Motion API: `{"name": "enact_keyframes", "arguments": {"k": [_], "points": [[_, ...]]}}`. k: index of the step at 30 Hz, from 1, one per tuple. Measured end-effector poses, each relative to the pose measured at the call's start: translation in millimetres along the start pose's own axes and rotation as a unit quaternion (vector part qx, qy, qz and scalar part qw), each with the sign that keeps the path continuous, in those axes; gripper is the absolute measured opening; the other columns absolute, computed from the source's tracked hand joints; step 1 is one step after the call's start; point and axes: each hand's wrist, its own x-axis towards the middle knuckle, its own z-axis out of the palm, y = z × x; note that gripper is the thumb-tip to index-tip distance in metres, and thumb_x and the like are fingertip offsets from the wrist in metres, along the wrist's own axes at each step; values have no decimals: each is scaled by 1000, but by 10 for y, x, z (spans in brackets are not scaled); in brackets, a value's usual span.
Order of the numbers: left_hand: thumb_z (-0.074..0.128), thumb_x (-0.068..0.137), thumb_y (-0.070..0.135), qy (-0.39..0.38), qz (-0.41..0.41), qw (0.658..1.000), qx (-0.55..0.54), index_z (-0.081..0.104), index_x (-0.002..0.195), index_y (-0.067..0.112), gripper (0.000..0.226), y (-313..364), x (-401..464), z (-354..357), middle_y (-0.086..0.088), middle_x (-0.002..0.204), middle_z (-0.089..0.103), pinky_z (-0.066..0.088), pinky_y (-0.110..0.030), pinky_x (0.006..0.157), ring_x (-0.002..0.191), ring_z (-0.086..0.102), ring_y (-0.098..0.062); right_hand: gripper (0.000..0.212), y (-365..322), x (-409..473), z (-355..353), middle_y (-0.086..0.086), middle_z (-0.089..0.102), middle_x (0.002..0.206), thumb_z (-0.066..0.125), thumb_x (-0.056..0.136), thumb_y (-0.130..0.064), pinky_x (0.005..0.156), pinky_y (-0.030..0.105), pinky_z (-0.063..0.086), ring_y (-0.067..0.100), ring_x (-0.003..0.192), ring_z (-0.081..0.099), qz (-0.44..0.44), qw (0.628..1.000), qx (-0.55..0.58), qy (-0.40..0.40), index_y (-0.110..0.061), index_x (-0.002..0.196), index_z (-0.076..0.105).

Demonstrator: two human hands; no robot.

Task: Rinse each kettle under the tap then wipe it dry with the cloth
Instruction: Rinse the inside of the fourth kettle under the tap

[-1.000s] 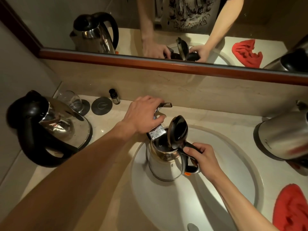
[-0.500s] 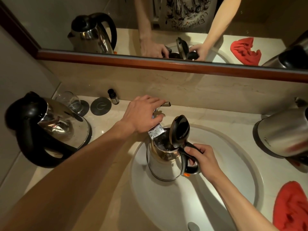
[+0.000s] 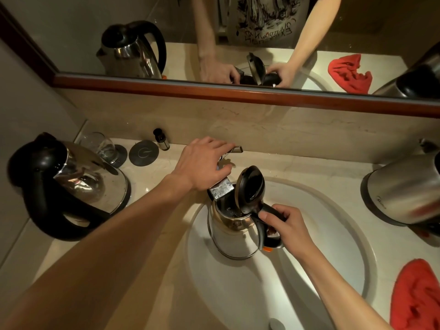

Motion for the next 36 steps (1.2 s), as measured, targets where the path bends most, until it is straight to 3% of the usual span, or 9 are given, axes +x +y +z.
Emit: {"name": "enact_keyframes", "arguments": {"k": [5,17,24,36], "points": [[33,87,57,0,-4,1000,0,45,146,28,67,-4,-3,-1,5,142,55,35,-35,96,125,47,-18,38,-5,24,-7,7,56,60,81,64,-52,68,43,47,22,60,57,9,1000,-11,-1,-22,58,59],[34,88,56,1,-4,1000,4,44,147,28,66,-2,2,1,5,143,54,35,-35,96,126,47,-18,38,-51,59,-22,1,56,56,78,65,-51,67,38,44,19,56,54,3,1000,-24,-8,-19,55,61],[35,89,55,1,-2,1000,6,45,147,29,65,2,2,0,5,142,54,36,-35,95,126,47,-19,68,-21,67,-52,11,51,58,76,64,-55,66,36,35,20,57,46,1,999,-22,-26,11,68,59],[34,88,54,9,-3,1000,-1,44,147,30,65,2,-4,11,5,144,54,36,-35,96,126,47,-18,72,4,44,-30,13,42,59,77,65,-53,65,40,32,22,60,40,4,999,-23,-25,14,66,50]]}}
